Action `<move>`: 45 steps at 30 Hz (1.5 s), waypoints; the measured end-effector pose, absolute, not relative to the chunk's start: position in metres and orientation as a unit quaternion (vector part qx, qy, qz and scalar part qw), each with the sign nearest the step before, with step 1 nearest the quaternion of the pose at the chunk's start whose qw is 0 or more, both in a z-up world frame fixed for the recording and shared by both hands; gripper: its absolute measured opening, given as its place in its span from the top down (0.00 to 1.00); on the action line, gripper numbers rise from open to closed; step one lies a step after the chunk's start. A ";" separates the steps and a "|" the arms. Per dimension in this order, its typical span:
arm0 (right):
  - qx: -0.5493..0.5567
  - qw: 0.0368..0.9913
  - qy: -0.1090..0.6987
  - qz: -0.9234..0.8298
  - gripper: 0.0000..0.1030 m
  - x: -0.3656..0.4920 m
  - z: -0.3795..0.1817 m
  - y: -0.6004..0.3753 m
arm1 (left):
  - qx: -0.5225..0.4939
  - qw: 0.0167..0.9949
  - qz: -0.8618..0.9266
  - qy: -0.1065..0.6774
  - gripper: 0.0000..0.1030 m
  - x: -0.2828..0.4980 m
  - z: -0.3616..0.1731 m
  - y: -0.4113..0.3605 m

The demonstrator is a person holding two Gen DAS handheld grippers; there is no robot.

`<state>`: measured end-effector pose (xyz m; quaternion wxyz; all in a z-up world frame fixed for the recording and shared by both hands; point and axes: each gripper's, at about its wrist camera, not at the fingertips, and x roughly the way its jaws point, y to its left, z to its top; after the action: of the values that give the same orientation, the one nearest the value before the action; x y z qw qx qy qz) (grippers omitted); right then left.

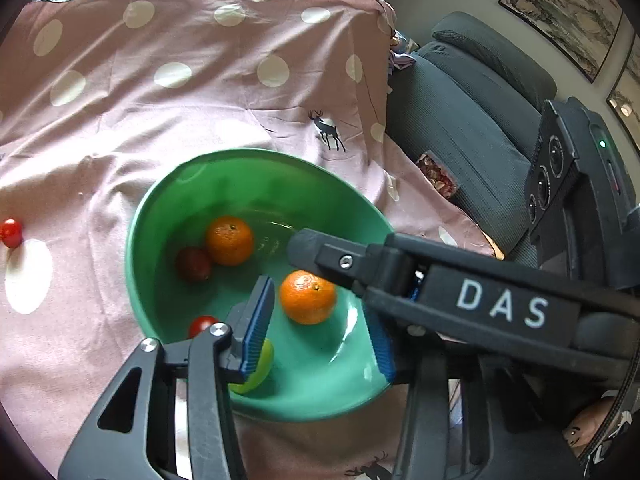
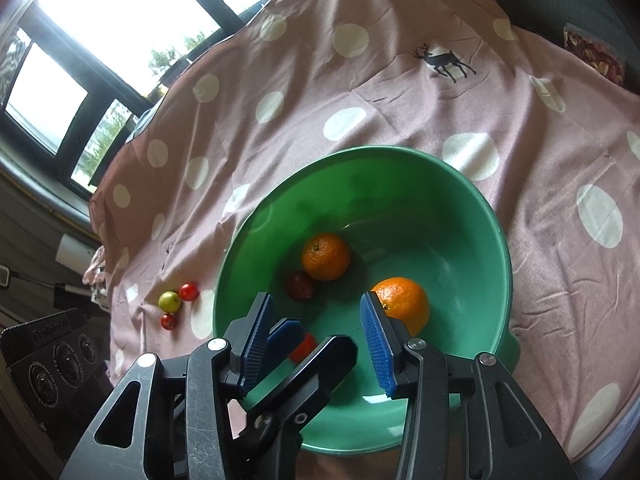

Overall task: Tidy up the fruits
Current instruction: 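Move the open right tool toward the fruits left on the cloth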

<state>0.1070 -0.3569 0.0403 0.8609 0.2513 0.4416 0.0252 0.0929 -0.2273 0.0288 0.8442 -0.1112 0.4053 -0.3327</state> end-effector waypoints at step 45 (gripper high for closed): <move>0.089 0.833 0.529 0.138 0.31 0.212 0.005 -0.085 | -0.207 0.891 0.101 0.392 0.13 0.038 0.013 0.102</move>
<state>0.2124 -0.0847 0.0051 0.8326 0.0892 0.5289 0.1384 0.0376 0.1020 0.0131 0.8907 -0.2071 0.3919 0.1008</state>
